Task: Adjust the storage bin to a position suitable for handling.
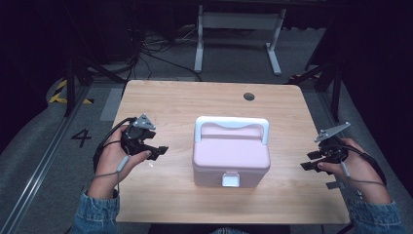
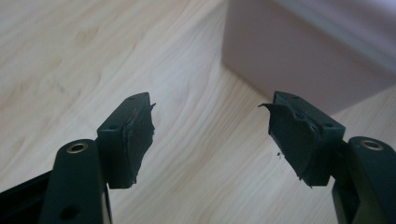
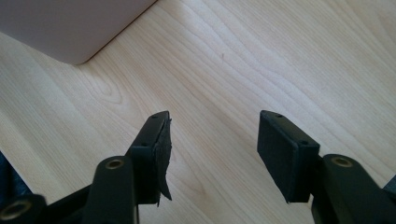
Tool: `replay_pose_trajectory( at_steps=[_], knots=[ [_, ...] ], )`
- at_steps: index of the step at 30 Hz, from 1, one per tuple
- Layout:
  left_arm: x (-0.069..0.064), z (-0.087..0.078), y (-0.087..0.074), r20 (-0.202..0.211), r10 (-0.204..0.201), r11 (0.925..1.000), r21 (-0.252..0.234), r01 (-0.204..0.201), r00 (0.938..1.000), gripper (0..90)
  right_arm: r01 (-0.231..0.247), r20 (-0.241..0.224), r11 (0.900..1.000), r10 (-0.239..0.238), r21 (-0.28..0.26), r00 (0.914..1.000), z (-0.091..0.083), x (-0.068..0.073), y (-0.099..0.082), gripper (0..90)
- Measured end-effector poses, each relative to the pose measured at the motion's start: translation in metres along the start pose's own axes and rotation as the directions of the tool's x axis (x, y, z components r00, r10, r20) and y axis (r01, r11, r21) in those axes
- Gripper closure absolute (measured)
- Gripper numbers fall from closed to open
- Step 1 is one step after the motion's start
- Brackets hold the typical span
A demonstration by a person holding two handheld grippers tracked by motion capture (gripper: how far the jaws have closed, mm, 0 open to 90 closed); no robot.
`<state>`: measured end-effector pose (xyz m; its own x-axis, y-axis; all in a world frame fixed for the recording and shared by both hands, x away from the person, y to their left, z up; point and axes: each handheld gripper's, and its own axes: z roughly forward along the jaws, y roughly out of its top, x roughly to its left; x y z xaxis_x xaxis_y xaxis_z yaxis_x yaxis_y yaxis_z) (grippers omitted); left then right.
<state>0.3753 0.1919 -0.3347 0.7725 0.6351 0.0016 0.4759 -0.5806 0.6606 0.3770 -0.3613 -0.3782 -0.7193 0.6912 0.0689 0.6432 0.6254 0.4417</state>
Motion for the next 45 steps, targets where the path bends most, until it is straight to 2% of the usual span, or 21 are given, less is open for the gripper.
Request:
replay_pose_trajectory(
  at_steps=[1, 2, 3, 4, 7, 8, 11, 12, 14, 18, 19, 23, 24, 26, 29, 31, 32, 34, 37, 39, 45],
  knots=[
    [-0.003, 0.002, 0.007, 0.034, 0.028, 0.9992, -0.031, -0.027, 0.999, 34.2, -0.004, -0.014, 1.0, 0.004, -0.005, 0.9999, 0.002, 0.001, -0.003, 45.5],
    [-0.003, 0.002, 0.007, 0.034, 0.028, 0.9992, -0.031, -0.027, 0.999, 34.2, -0.004, -0.014, 1.0, 0.004, -0.005, 0.9999, 0.002, 0.001, -0.003, 45.5],
    [-0.007, 0.006, 0.014, 0.063, 0.041, 0.997, -0.068, -0.037, 0.9972, 34.2, -0.005, -0.016, 1.0, 0.005, -0.003, 0.9999, 0.003, 0.002, -0.007, 45.4],
    [-0.008, 0.007, 0.017, 0.072, 0.046, 0.9964, -0.074, -0.041, 0.9964, 34.2, -0.01, -0.014, 0.9999, 0.01, -0.001, 0.9999, 0.003, 0.003, -0.008, 45.4],
    [-0.012, 0.013, 0.027, 0.132, 0.057, 0.991, -0.127, -0.04, 0.9896, 33.8, -0.023, -0.001, 0.9997, 0.023, -0.006, 0.9997, 0.002, 0.003, -0.014, 45.4],
    [-0.012, 0.013, 0.027, 0.132, 0.057, 0.991, -0.127, -0.04, 0.9896, 33.8, -0.027, 0.0, 0.9996, 0.027, -0.004, 0.9996, 0.001, 0.004, -0.015, 45.3],
    [-0.015, 0.022, 0.039, 0.181, 0.056, 0.9805, -0.195, -0.02, 0.982, 33.4, -0.026, 0.003, 0.9997, 0.026, -0.001, 0.9997, 0.004, 0.006, -0.019, 44.8],
    [-0.015, 0.022, 0.039, 0.181, 0.056, 0.9805, -0.195, -0.02, 0.982, 32.8, -0.026, 0.003, 0.9997, 0.026, -0.001, 0.9997, 0.004, 0.006, -0.019, 44.8],
    [-0.017, 0.029, 0.046, 0.158, 0.062, 0.9697, -0.243, -0.022, 0.9855, 30.3, -0.023, -0.003, 0.9997, 0.023, 0.006, 0.9997, 0.006, 0.008, -0.022, 44.3],
    [-0.018, 0.036, 0.052, 0.144, 0.03, 0.9619, -0.273, 0.011, 0.9891, 26.1, -0.017, -0.002, 0.9998, 0.017, 0.004, 0.9998, 0.008, 0.01, -0.024, 44.0],
    [-0.019, 0.043, 0.055, 0.142, 0.024, 0.953, -0.302, 0.021, 0.9896, 25.9, -0.018, -0.002, 0.9998, 0.018, 0.004, 0.9998, 0.008, 0.012, -0.025, 43.8],
    [-0.021, 0.053, 0.059, 0.14, 0.018, 0.9454, -0.325, 0.029, 0.9899, 27.0, -0.019, 0.005, 0.9998, 0.019, 0.002, 0.9998, 0.009, 0.012, -0.027, 43.6],
    [-0.023, 0.059, 0.061, 0.123, 0.01, 0.9461, -0.322, 0.03, 0.9923, 28.3, -0.021, 0.004, 0.9998, 0.021, 0.003, 0.9998, 0.009, 0.012, -0.028, 43.5],
    [-0.024, 0.062, 0.062, 0.121, 0.009, 0.9445, -0.327, 0.031, 0.9926, 32.9, -0.026, 0.005, 0.9997, 0.026, 0.004, 0.9997, 0.009, 0.012, -0.028, 43.5],
    [-0.024, 0.071, 0.062, 0.115, 0.022, 0.9482, -0.317, 0.015, 0.9932, 43.9, -0.04, 0.006, 0.9992, 0.04, -0.006, 0.9992, 0.01, 0.012, -0.027, 42.5],
    [-0.024, 0.072, 0.062, 0.117, 0.014, 0.9483, -0.316, 0.024, 0.993, 51.3, -0.059, 0.002, 0.998, 0.059, -0.023, 0.9983, 0.011, 0.013, -0.026, 42.5],
    [-0.023, 0.072, 0.062, 0.134, 0.0, 0.9464, -0.32, 0.043, 0.991, 51.3, -0.059, 0.002, 0.998, 0.059, -0.023, 0.9983, 0.011, 0.013, -0.026, 42.5],
    [-0.024, 0.071, 0.063, 0.149, 0.001, 0.9446, -0.325, 0.048, 0.9888, 58.5, -0.06, -0.002, 0.998, 0.06, -0.023, 0.9982, 0.012, 0.014, -0.025, 42.7],
    [-0.028, 0.07, 0.065, 0.134, 0.025, 0.9441, -0.329, 0.02, 0.9906, 65.6, -0.057, -0.007, 0.9983, 0.057, -0.014, 0.9983, 0.015, 0.015, -0.024, 42.7],
    [-0.03, 0.068, 0.066, 0.122, 0.033, 0.9394, -0.343, 0.011, 0.9919, 70.4, -0.055, -0.007, 0.9984, 0.055, -0.013, 0.9985, 0.015, 0.016, -0.024, 42.5],
    [-0.032, 0.064, 0.067, 0.121, 0.032, 0.9404, -0.34, 0.011, 0.9921, 73.3, -0.074, -0.006, 0.997, 0.074, -0.021, 0.9973, 0.014, 0.016, -0.024, 42.1]
  ],
)
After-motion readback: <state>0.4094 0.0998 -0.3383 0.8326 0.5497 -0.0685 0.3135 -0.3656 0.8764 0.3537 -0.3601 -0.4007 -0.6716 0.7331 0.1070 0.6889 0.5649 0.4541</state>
